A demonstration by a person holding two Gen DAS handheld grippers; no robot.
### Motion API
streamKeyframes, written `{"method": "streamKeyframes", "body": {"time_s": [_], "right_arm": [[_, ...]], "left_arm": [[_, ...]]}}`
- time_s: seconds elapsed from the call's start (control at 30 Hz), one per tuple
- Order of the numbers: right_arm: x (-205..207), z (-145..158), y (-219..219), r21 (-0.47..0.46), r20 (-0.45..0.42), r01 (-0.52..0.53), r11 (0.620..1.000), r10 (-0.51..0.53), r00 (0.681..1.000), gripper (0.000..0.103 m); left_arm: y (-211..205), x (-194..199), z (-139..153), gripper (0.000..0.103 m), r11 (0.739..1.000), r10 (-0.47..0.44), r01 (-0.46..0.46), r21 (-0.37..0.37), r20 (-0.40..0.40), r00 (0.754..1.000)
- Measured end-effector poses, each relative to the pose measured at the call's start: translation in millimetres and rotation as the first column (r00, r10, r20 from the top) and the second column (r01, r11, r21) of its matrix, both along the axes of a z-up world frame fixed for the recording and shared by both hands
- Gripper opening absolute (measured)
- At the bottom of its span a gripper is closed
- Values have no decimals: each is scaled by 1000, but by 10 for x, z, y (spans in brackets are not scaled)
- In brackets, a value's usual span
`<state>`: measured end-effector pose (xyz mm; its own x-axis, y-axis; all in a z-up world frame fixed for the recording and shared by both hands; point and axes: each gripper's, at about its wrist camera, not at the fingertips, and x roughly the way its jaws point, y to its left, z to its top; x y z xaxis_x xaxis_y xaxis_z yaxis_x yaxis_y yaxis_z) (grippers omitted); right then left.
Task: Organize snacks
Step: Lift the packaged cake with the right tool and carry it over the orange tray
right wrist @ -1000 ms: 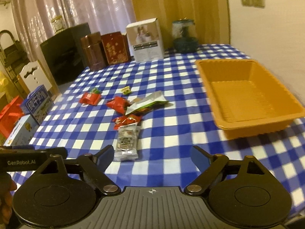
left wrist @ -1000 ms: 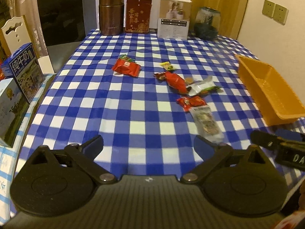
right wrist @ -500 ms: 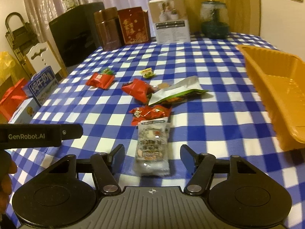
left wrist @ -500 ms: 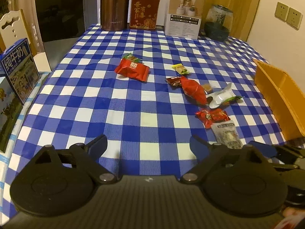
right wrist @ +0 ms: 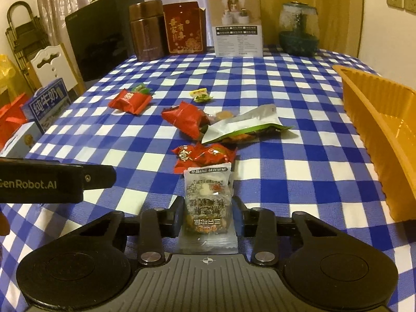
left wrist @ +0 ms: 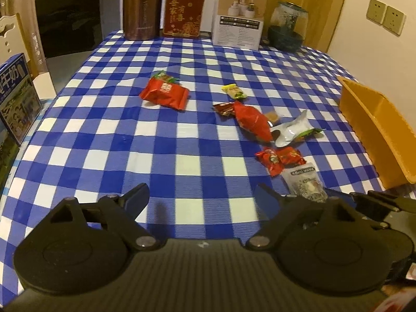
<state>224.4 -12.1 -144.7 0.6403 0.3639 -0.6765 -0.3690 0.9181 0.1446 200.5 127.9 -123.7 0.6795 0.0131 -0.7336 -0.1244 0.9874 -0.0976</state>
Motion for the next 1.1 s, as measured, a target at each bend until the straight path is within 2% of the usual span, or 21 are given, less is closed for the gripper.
{"method": "streamKeyframes", "body": {"time_s": [0.23, 0.37, 0.53, 0.63, 0.7, 0.93, 0.97, 1.1], "right_arm": [[-82, 194, -291, -14, 57, 56, 998, -55, 997, 38], [-28, 180, -489, -15, 44, 110, 994, -109, 993, 38], [23, 160, -608, -1, 30, 134, 991, -134, 991, 38], [46, 155, -624, 10, 23, 136, 991, -136, 990, 38], [57, 154, -626, 17, 21, 136, 991, -137, 990, 38], [84, 125, -620, 30, 6, 146, 989, -146, 989, 38], [84, 122, -620, 32, 4, 146, 989, -146, 989, 38], [73, 140, -606, 35, 9, 145, 989, -146, 989, 38]], "left_arm": [[-247, 147, 35, 84, 993, -114, 113, 31, 32, 993], [-406, 289, -26, 77, 982, -187, 185, 48, 37, 982], [-573, 471, -179, 75, 965, -253, 250, 81, 31, 967], [-624, 576, -272, 65, 954, -283, 279, 107, 21, 959], [-627, 628, -312, 53, 951, -291, 288, 111, 17, 956], [-630, 677, -334, 33, 951, -290, 285, 119, 28, 957], [-631, 671, -329, 28, 952, -288, 283, 119, 28, 957], [-624, 638, -302, 24, 954, -282, 278, 111, 28, 959]]}}
